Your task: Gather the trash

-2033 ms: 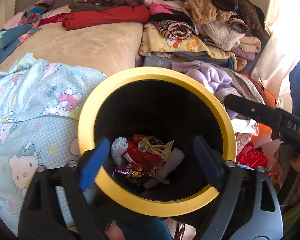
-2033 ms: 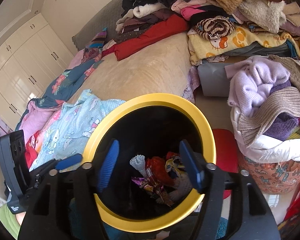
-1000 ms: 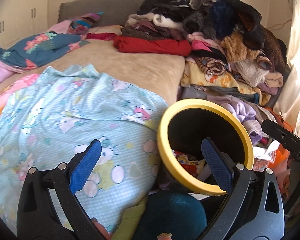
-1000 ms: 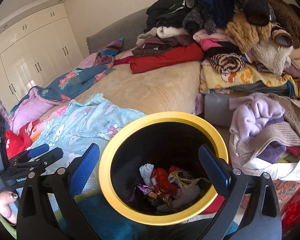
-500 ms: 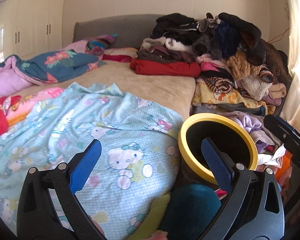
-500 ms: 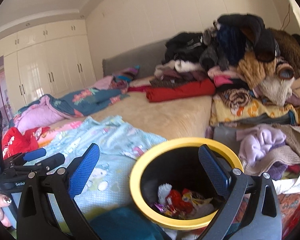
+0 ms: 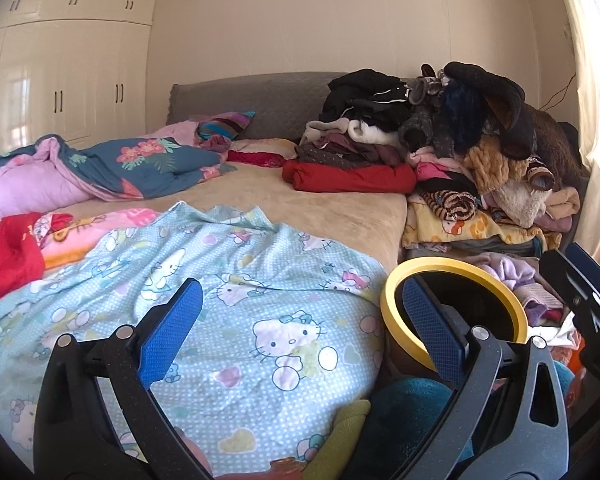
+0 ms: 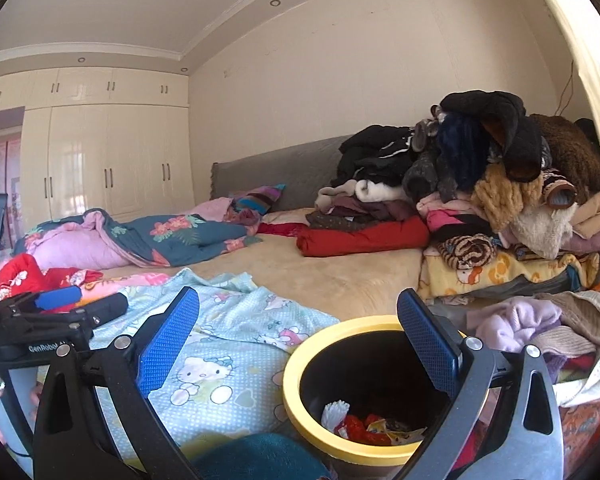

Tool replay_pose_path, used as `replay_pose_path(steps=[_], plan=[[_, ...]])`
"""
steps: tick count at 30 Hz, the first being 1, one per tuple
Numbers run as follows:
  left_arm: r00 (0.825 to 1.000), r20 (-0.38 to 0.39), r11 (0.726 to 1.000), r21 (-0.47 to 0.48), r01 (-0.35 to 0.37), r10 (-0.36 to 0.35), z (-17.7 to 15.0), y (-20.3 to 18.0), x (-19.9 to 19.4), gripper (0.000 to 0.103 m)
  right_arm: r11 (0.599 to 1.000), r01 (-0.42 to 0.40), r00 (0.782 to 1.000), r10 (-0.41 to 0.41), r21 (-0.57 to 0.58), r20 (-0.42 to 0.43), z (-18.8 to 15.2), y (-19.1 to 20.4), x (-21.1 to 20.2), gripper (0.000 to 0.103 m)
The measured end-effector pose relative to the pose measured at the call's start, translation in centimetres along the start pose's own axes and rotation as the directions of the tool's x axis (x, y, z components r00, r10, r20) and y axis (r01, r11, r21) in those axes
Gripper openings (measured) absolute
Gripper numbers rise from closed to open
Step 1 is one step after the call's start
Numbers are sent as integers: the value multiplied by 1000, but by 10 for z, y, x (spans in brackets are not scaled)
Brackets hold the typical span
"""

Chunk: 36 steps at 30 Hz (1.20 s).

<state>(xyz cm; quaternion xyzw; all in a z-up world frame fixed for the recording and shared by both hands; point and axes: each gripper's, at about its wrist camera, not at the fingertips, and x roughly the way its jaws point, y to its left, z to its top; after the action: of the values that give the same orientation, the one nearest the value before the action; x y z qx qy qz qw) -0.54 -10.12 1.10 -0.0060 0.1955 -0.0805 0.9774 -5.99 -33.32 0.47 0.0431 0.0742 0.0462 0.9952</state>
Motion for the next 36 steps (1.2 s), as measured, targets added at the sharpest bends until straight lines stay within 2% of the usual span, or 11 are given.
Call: replay_pose_path(steps=[8,18,36], plan=[[1000,-3,999,-37,14,-14,-5,8,2,92,999,32,998,-33,-8,-56,-16,2,11,97],[1000,-9,999,-46,21,-21,-7,10,5,92,998,63,997,-63,-6,-53,-17,-1,13,97],[1000,-11,999,-48,22,-23,-8,10,5,92,998,69,996,-69,0,-56,-17,-4,14,97]])
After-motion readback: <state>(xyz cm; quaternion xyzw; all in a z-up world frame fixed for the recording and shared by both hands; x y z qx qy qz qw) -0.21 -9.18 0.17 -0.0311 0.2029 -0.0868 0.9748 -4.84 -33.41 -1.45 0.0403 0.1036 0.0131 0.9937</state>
